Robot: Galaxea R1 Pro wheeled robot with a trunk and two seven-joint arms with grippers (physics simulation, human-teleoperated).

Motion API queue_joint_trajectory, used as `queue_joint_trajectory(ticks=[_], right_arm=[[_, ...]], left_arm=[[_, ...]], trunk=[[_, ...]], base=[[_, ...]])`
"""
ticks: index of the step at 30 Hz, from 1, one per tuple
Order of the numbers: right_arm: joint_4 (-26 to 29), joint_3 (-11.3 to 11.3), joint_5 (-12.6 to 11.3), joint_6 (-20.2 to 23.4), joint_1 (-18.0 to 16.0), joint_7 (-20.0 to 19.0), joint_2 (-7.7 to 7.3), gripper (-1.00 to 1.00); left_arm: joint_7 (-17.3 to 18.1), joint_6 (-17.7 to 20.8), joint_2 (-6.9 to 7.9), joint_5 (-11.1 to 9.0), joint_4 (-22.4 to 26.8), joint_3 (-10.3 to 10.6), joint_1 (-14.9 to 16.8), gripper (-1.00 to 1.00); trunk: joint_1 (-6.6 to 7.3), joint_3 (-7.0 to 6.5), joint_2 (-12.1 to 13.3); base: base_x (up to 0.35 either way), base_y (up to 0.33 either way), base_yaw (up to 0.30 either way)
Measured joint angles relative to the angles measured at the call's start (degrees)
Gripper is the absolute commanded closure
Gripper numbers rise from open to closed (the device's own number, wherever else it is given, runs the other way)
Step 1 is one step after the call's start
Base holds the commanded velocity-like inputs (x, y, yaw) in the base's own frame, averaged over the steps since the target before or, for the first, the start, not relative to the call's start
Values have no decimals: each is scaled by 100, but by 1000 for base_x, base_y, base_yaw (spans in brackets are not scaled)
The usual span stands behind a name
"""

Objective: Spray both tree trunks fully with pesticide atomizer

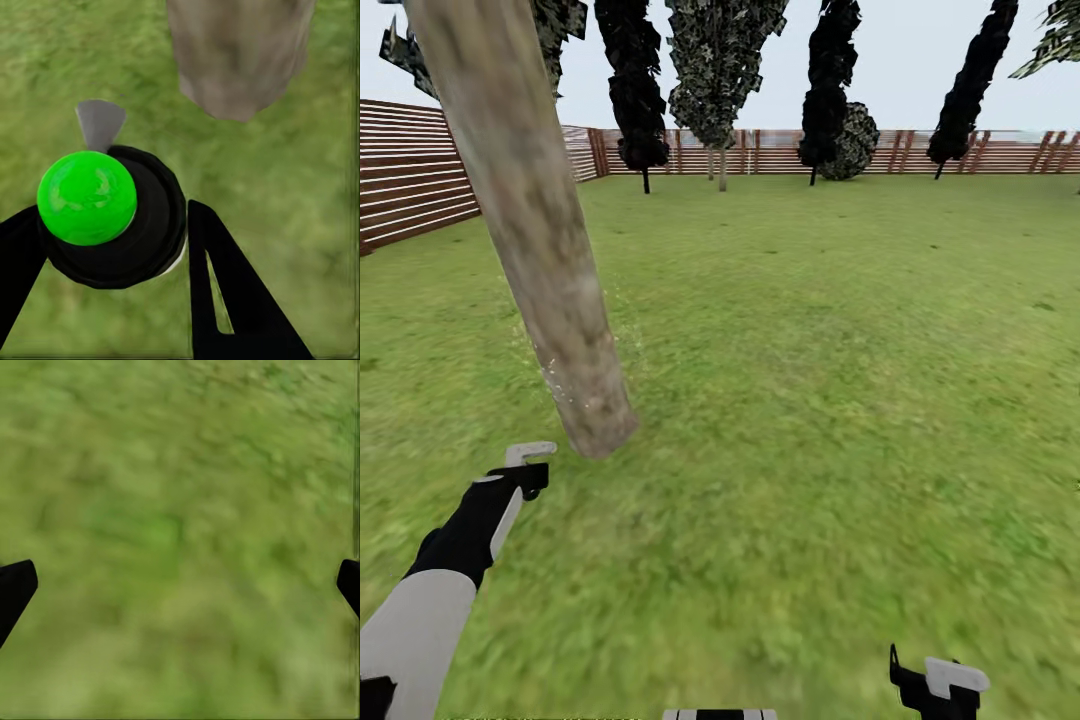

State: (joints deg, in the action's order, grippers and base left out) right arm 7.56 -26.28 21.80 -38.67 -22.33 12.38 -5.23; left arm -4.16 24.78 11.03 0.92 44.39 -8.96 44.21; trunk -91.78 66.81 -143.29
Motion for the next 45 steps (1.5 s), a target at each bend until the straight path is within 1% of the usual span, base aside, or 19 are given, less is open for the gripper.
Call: queue_joint_trajectory(ticks=[12, 19, 22, 29, 35, 39, 45], right_arm=[[0, 1, -2, 1, 0, 1, -2, -100], [0, 1, 0, 3, 0, 2, 4, -100], [0, 1, 0, 4, -1, 2, 4, -100], [0, 0, 0, 0, 0, 2, 3, -100], [0, 1, 0, 2, 0, 2, 3, -100], [0, 1, 0, 2, 0, 2, 4, -100], [0, 1, -4, 0, 0, -4, 4, -100]], left_arm=[[-8, 0, -4, 20, -1, 7, 0, 100], [-15, 0, -4, 20, -1, 7, 0, 100], [-15, 0, -4, 20, -1, 1, 0, 100], [-15, 0, -4, 20, -1, -2, 0, 100], [-27, 0, -4, 27, -1, -12, 0, 100], [-184, 0, -6, 17, -1, 0, 0, 100], [-219, 0, -17, 1, -18, -8, -3, 100]], trunk=[[0, 0, 0], [0, 0, 0], [0, 0, 0], [0, 0, 0], [0, 0, 0], [0, 0, 0], [0, 0, 0]], base=[[10, -275, 8], [1, -275, 243], [149, -234, 204], [230, -196, 24], [165, -233, 246], [189, -228, 277], [187, -224, 278]])
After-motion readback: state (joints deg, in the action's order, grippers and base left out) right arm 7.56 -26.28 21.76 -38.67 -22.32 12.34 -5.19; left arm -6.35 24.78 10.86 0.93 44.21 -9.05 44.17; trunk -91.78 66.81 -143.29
